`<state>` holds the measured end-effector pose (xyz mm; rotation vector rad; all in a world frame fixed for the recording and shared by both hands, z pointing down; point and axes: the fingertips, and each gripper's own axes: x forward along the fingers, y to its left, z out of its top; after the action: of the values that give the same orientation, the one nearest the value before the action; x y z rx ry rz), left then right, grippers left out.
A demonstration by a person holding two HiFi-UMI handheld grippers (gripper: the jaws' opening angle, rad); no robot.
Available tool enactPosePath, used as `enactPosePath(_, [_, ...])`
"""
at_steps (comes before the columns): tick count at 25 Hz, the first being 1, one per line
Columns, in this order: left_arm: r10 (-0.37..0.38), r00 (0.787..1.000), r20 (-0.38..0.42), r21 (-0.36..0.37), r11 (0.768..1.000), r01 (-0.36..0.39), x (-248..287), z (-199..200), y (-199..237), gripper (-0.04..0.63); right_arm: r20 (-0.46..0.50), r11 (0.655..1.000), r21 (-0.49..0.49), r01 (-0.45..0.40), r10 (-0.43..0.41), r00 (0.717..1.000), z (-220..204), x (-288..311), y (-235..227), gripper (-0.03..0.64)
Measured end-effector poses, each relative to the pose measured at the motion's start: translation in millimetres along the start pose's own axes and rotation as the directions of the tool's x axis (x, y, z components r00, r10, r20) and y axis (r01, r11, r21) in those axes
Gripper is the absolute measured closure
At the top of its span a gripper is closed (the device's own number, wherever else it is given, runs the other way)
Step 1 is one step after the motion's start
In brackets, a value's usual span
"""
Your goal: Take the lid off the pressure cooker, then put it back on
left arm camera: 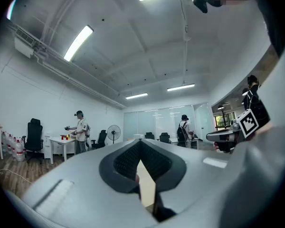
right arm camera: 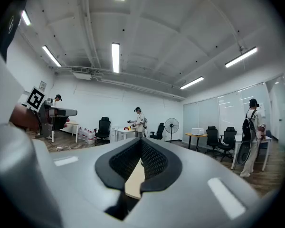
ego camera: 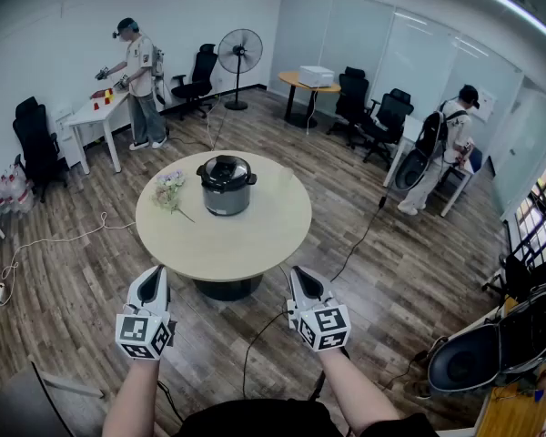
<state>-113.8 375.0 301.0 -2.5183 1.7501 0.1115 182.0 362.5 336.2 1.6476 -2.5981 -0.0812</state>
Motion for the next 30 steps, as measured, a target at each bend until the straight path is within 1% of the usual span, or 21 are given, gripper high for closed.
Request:
enactPosePath(3, [0.000, 1.000, 0.004, -0.006, 1.000, 0.000, 4, -4, -1, 0.595, -0.003, 1.000, 0.002, 0.001, -0.001, 1.000, -4, 3, -5, 0.611])
enactPosePath(9, [-0.003, 1.000, 0.002, 0.007, 1.000, 0.003, 8, -4, -4, 0.595, -0.006, 1.000, 0.012, 0.005, -0.005, 1.000, -9, 4, -9, 0.611])
enactPosePath(13, [0.004, 1.000, -0.009, 0.003, 1.000, -0.004, 7, -7, -4, 0.595, 0.014, 0.997, 0.056, -0.052, 0.051, 0.999, -8, 3, -4, 0.607])
enactPosePath(16, [-0.001, 1.000, -0.011, 0.001, 1.000, 0.001, 6, -12, -6, 0.595, -0.004, 0.995, 0.011, -0.100, 0.100, 0.995, -11, 6, 6, 0.606])
enactPosePath(17, [-0.002, 1.000, -0.012, 0.001, 1.000, 0.002, 6, -13, -7, 0.595, 0.010, 0.993, 0.013, -0.117, 0.117, 0.993, -9, 8, 9, 0.582])
enactPosePath(19, [-0.003, 1.000, -0.012, 0.003, 1.000, 0.003, 7, -15, -7, 0.595, 0.071, 0.988, 0.073, -0.137, 0.132, 0.989, 1, 11, 10, 0.020])
enactPosePath(21, [0.000, 1.000, -0.013, 0.005, 1.000, 0.000, 8, -17, -7, 0.595, 0.101, 0.981, 0.126, -0.147, 0.134, 0.986, 6, 12, 7, 0.020])
enactPosePath(24, [0.003, 1.000, -0.010, 0.006, 1.000, -0.002, 8, -19, -8, 0.595, 0.080, 0.983, 0.113, -0.145, 0.137, 0.987, 2, 14, 3, 0.020])
enactPosePath(25, [-0.010, 1.000, -0.005, 0.006, 1.000, 0.010, 9, -19, -10, 0.595, 0.078, 0.983, 0.113, -0.146, 0.138, 0.987, 2, 14, 2, 0.020])
enactPosePath(26, [-0.038, 0.999, 0.001, 0.004, 0.999, 0.038, 11, -20, -13, 0.595, 0.078, 0.982, 0.116, -0.149, 0.140, 0.987, 1, 14, 2, 0.020])
enactPosePath(27, [-0.076, 0.997, 0.003, 0.000, 0.997, 0.076, 16, -22, -18, 0.581, 0.078, 0.981, 0.120, -0.152, 0.143, 0.987, 1, 15, 1, 0.020])
enactPosePath(28, [-0.111, 0.994, -0.002, -0.006, 0.994, 0.111, 22, -25, -24, 0.182, 0.077, 0.980, 0.122, -0.154, 0.146, 0.986, 2, 15, 1, 0.020])
enactPosePath(29, [-0.132, 0.991, -0.011, -0.009, 0.991, 0.132, 28, -29, -28, 0.006, 0.076, 0.980, 0.122, -0.157, 0.148, 0.986, 2, 16, 0, 0.020])
enactPosePath(30, [-0.139, 0.990, -0.021, -0.003, 0.990, 0.139, 31, -31, -31, 0.006, 0.076, 0.980, 0.120, -0.159, 0.150, 0.986, 4, 17, 0, 0.020])
